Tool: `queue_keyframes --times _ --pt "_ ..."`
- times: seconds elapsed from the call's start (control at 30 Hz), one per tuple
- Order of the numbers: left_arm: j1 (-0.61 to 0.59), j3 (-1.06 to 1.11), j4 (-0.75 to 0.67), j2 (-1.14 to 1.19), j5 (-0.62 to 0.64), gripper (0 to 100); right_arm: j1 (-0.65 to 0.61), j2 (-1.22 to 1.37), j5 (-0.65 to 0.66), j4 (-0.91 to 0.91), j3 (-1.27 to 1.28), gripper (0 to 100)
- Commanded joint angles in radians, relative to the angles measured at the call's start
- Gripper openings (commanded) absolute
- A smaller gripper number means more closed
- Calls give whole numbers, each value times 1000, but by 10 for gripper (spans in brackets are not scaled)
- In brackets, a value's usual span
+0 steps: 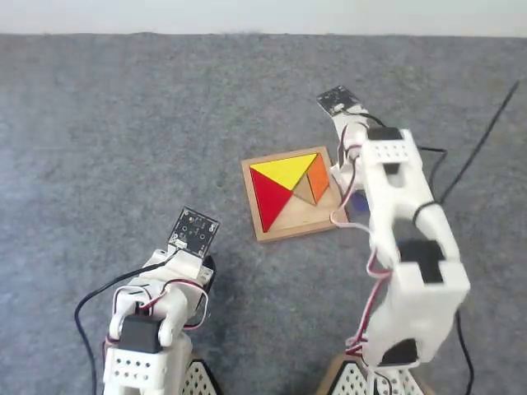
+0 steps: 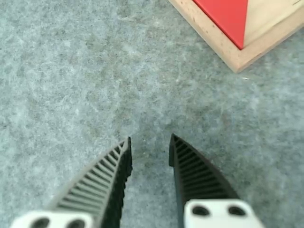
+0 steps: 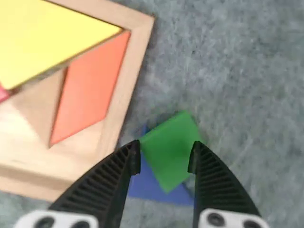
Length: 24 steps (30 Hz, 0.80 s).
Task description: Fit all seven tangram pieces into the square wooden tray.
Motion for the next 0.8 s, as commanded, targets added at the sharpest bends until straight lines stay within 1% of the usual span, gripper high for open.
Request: queue_keyframes --times 0.0,0.1,0.33,0.4,0.5,0.77 --pt "-3 -12 3 -21 8 123 30 91 78 74 -184 186" --pt "-3 -12 3 -21 8 123 45 131 112 108 -226 186" --pt "-3 -12 3 -21 8 123 70 160 120 104 -232 191" --pt "-3 -12 3 -21 8 123 74 157 127 110 -232 218" --pt "-3 -12 3 -21 8 123 79 162 173 114 -230 247" --pt "-3 -12 3 -21 8 123 82 165 192 105 -227 245"
